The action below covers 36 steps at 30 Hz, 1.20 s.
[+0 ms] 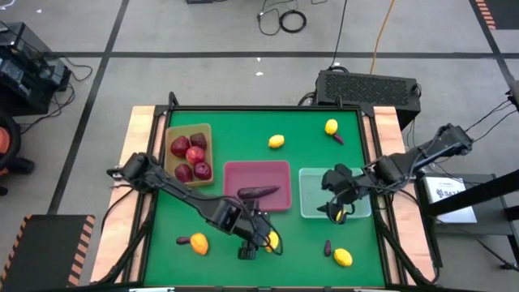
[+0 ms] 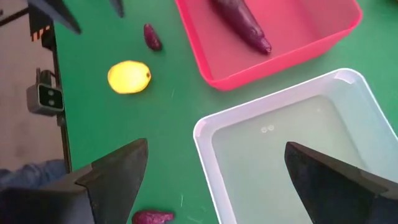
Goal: Sort produce into baskets
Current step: Put the violet eggplant into the pink bin
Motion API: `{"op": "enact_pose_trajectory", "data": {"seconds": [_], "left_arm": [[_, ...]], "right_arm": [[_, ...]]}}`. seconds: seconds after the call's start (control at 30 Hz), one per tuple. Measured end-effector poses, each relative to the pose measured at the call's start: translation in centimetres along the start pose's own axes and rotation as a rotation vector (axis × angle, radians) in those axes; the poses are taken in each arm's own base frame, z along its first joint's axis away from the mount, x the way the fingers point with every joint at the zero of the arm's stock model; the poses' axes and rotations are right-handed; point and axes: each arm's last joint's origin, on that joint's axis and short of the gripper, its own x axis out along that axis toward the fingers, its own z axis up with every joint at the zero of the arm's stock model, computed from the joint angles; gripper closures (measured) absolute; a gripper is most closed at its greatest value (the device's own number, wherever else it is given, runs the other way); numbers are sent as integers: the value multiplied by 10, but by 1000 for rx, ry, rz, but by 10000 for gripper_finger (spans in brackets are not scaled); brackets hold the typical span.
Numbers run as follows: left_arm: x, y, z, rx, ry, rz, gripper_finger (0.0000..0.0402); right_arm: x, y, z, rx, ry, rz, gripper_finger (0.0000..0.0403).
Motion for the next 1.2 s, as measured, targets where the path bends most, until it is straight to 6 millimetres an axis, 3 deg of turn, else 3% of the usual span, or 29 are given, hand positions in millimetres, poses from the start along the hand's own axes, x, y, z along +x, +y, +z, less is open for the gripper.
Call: {"op": "enact_pose_trajectory", "data": {"seconds": [0.3, 0.7, 0.97, 1.2], "left_arm": [[44, 0, -15, -1, 105, 102, 107], [79, 4, -32, 20, 219, 172, 107], [88, 3, -34, 22, 233, 171, 114], [88, 2, -35, 19, 240, 150, 177]], "right_arm": [[-1, 2, -1, 35, -6, -2, 35], [2, 3, 0, 130, -29, -12, 35], [10, 7, 2, 134, -24, -13, 35], [16, 8, 2, 129, -6, -29, 35]]}}
